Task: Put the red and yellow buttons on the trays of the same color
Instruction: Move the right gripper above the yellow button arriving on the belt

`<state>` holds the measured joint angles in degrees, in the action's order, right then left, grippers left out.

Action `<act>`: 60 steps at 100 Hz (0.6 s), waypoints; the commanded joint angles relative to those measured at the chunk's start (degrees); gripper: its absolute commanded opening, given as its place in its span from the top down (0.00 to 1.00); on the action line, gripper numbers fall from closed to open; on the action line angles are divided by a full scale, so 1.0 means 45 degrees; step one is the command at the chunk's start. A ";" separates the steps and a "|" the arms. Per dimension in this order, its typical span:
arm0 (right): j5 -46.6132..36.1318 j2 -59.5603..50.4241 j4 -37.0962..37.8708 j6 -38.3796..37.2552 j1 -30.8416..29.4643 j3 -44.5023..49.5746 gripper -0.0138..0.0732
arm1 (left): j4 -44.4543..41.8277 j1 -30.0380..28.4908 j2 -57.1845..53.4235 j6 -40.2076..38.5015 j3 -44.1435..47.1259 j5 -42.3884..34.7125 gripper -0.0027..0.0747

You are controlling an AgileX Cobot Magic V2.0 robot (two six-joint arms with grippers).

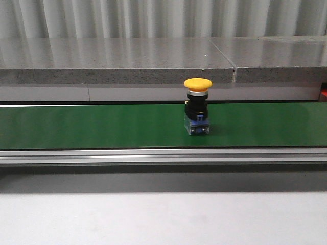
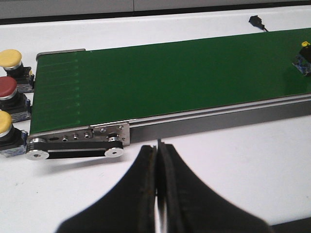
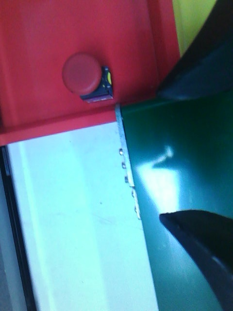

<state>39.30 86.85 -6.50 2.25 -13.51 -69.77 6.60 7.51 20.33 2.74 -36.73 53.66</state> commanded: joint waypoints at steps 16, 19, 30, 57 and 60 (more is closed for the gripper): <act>0.0805 -0.2373 -0.0175 0.0152 0.0898 0.0457 0.22 | 0.0167 0.0077 0.0123 0.0022 -0.0335 -0.0795 0.99; 0.1052 -0.2526 -0.0186 0.0152 0.1005 0.0457 0.20 | 0.0167 0.0077 0.0123 0.0022 -0.0335 -0.0795 0.99; 0.1789 -0.3069 -0.0339 0.0152 0.1478 0.0457 0.15 | 0.0167 0.0077 0.0123 0.0022 -0.0335 -0.0795 0.99; 0.3708 -0.3385 -0.0788 0.0164 0.2858 0.0457 0.15 | 0.0167 0.0077 0.0123 0.0022 -0.0335 -0.0795 0.99; 0.3871 -0.3385 -0.0788 0.0180 0.3051 0.0457 0.15 | 0.0167 0.0077 0.0123 0.0022 -0.0335 -0.0795 0.99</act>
<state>55.71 73.48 -8.98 2.25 -1.74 -66.30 6.60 7.51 20.33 2.74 -36.73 53.66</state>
